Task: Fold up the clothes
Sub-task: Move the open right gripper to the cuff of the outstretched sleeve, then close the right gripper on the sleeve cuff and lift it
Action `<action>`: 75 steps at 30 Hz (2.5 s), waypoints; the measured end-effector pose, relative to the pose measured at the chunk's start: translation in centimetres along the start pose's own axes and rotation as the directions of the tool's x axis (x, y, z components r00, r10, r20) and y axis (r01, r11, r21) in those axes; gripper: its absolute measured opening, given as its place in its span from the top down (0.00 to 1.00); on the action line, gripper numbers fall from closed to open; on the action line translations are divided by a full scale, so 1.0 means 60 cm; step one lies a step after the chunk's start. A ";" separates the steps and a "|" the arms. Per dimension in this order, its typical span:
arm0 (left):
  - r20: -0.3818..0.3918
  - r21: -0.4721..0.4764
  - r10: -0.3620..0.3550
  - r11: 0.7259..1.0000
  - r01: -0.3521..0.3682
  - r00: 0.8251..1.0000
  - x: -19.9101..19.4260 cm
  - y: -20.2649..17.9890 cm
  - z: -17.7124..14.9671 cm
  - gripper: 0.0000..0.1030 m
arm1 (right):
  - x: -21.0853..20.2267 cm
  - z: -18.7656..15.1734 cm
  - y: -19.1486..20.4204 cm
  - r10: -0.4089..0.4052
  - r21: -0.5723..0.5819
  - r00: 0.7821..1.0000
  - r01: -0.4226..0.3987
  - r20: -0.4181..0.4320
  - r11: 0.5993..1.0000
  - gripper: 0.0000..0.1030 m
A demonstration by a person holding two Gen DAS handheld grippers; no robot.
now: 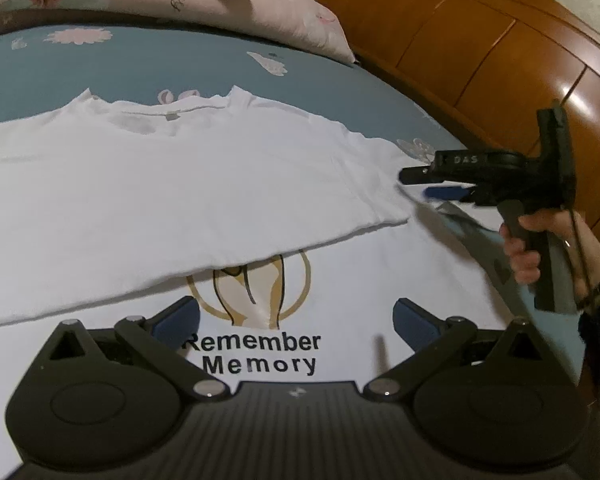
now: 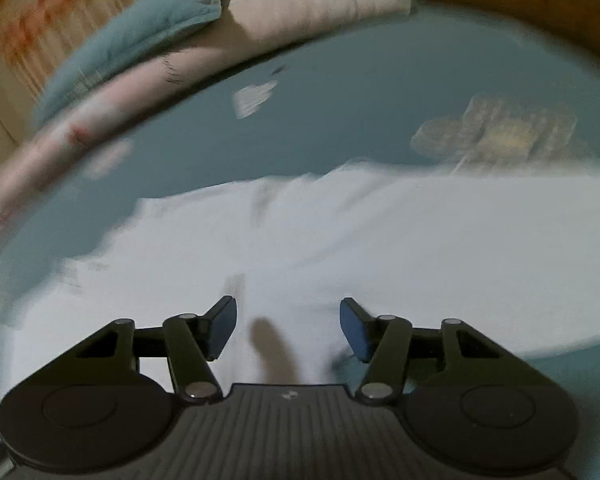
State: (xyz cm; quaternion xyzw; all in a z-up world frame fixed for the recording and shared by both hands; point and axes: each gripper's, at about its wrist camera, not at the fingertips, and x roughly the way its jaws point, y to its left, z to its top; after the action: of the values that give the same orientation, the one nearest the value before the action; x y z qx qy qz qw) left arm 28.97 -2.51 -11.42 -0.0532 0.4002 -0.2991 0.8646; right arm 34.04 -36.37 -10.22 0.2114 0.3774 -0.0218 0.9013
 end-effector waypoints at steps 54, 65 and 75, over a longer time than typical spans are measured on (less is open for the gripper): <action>0.042 0.032 0.004 0.999 -0.005 0.999 -0.020 -0.012 0.010 0.01 | -0.065 0.037 -0.149 -0.195 0.166 0.981 0.190 0.012 0.968 0.29; -0.020 0.056 0.032 0.998 -0.030 0.999 0.009 -0.028 0.000 0.01 | -0.248 -0.026 -0.319 -0.252 0.403 0.958 0.179 0.137 0.898 0.29; 0.021 -0.008 -0.054 0.999 0.054 0.998 0.003 0.002 -0.007 0.01 | -0.268 -0.073 -0.470 -0.293 0.643 0.932 0.092 0.213 0.761 0.29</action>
State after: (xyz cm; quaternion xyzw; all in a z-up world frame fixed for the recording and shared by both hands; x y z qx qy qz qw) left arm 28.81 -2.44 -11.85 -0.0707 0.3907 -0.3199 0.8603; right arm 14.01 -62.25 -12.17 0.4504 0.2269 -0.2707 0.8200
